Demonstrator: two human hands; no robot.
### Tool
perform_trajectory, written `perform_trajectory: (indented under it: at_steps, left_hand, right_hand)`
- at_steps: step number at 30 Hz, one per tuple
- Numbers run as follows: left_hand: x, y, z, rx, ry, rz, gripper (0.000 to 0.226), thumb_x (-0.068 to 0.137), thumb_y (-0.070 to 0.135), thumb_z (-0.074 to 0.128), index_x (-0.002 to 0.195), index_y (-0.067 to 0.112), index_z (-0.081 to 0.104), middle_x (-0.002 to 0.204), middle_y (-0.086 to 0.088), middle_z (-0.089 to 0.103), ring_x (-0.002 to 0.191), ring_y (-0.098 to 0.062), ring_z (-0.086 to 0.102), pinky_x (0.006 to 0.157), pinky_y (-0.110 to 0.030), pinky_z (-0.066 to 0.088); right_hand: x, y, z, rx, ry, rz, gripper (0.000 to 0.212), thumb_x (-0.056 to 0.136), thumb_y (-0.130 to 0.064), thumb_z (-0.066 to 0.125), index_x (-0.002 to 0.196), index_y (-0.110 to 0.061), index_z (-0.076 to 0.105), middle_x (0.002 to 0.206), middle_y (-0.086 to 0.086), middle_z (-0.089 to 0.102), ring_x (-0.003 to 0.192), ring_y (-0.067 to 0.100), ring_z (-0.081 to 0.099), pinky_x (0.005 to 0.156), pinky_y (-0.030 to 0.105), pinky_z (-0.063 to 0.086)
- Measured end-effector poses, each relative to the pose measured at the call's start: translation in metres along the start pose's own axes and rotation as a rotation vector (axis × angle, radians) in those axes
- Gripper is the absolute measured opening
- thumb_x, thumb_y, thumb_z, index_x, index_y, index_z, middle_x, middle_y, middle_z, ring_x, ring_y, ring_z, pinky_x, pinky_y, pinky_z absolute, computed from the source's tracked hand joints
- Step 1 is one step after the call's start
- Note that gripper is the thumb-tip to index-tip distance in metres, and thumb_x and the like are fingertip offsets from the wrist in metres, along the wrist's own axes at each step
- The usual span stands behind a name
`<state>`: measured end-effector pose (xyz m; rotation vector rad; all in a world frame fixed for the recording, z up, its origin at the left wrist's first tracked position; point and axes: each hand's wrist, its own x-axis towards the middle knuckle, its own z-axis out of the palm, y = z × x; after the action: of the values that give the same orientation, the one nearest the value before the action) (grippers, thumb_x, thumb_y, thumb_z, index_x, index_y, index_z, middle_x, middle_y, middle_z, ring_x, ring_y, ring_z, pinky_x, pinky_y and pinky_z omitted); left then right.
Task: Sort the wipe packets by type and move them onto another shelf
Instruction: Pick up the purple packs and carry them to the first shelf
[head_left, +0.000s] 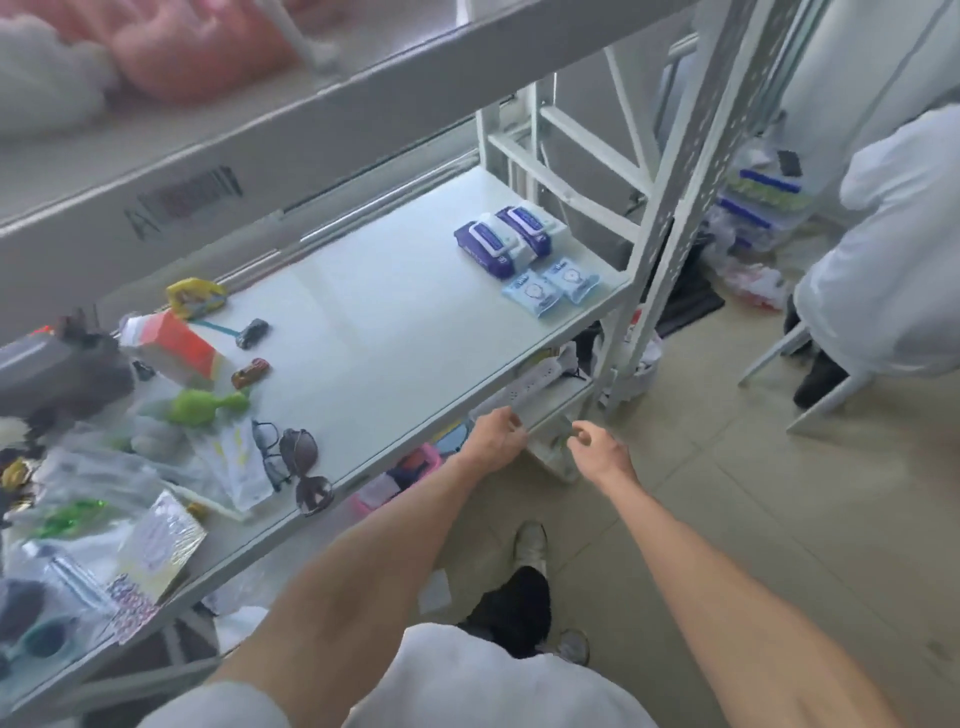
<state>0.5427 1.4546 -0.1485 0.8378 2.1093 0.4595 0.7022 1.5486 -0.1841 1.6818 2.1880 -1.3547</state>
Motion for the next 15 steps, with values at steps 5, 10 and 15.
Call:
perform_trajectory:
  at_steps: [5,10,15]
  left_hand:
    - [0.066,0.027,-0.020,-0.131,0.112,-0.041,0.028,0.089,0.018,0.054,0.109,0.007,0.070,0.108,-0.014,0.072,0.100,-0.031,0.068,0.084,-0.034,0.055]
    - [0.122,0.073,-0.045,-0.228,0.250,-0.080,0.024,0.090,0.017,0.056,0.107,0.005,0.069,0.105,-0.016,0.072,0.093,-0.031,0.065,0.080,-0.034,0.052]
    - [0.163,0.096,-0.067,-0.303,0.282,-0.181,0.034,0.092,0.024,0.053,0.108,-0.003,0.065,0.104,-0.021,0.069,0.094,-0.035,0.063,0.073,-0.032,0.042]
  right_hand:
    - [0.065,-0.023,-0.042,-0.070,-0.018,-0.027,0.043,0.101,-0.027,0.053,0.143,-0.021,0.058,0.140,0.009,0.063,0.129,0.032,0.056,0.105,0.036,0.046]
    - [0.126,-0.060,-0.098,-0.093,0.041,-0.083,0.035,0.098,-0.021,0.057,0.133,-0.019,0.065,0.132,0.011,0.067,0.123,0.031,0.061,0.101,0.033,0.046]
    - [0.176,-0.099,-0.128,-0.100,0.044,-0.166,0.031,0.094,-0.018,0.057,0.122,-0.017,0.068,0.120,0.009,0.072,0.114,0.031,0.065,0.098,0.036,0.051]
